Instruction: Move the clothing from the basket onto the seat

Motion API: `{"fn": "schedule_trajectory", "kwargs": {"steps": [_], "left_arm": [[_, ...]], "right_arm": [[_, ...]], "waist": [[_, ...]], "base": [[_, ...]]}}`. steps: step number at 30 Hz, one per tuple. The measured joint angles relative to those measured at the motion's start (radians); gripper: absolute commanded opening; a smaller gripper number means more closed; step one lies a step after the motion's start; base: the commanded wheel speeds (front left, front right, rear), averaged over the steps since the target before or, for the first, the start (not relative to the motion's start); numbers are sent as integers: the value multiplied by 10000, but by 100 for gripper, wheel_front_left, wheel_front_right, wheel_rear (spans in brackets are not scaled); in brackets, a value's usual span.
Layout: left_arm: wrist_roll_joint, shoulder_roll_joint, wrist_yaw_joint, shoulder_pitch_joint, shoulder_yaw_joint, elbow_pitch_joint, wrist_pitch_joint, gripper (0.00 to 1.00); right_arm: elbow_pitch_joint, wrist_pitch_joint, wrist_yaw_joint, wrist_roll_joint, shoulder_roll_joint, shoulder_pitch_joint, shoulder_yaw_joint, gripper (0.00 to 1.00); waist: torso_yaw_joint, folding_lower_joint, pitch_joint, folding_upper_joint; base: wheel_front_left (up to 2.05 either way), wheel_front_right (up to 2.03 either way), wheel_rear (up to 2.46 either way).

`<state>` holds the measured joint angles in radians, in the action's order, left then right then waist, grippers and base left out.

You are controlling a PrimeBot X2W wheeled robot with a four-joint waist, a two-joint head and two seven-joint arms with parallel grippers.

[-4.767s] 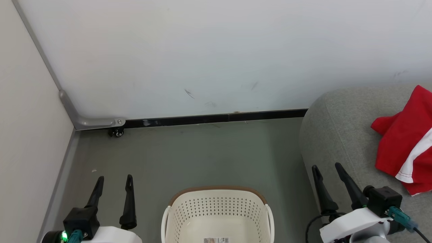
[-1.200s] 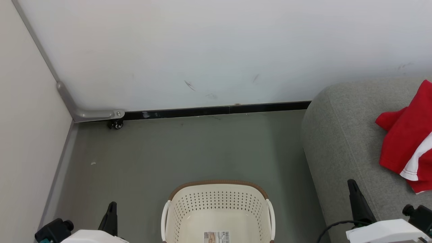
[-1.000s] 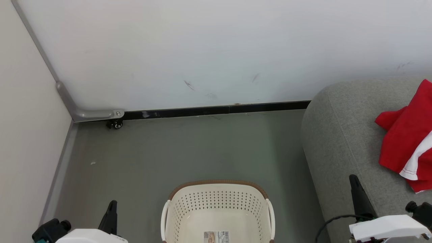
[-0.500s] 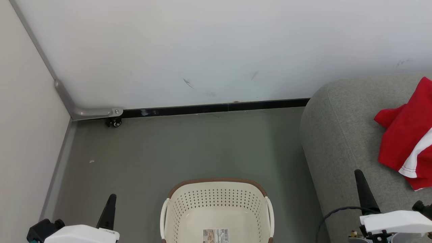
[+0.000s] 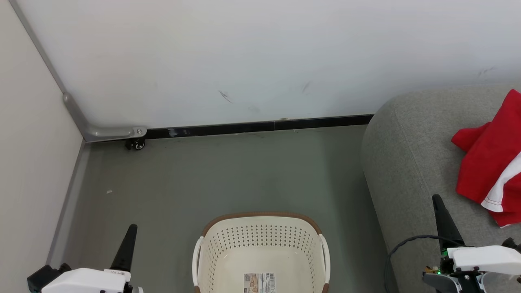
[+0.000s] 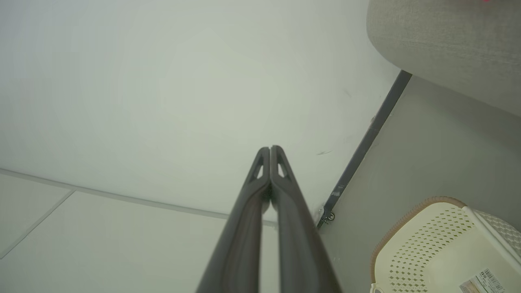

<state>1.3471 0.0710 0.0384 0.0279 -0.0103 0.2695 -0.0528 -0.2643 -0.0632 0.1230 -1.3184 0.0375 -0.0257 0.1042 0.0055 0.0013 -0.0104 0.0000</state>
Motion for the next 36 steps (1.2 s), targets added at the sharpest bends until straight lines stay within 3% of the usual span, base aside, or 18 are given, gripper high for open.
{"fn": "schedule_trajectory", "kwargs": {"steps": [20,36], "left_arm": [[2506,-293,794,232,-721,44,-543,0],[2535,-339,805,343,-738,73,-543,0]], "right_arm": [[-40,-382,0,-2752,4,-359,290,0],[-40,-384,0,-2777,4,-407,299,0]], "waist": [[-56,-6,128,0],[-55,-8,128,0]], "base": [[0,0,0],[0,0,0]]}}
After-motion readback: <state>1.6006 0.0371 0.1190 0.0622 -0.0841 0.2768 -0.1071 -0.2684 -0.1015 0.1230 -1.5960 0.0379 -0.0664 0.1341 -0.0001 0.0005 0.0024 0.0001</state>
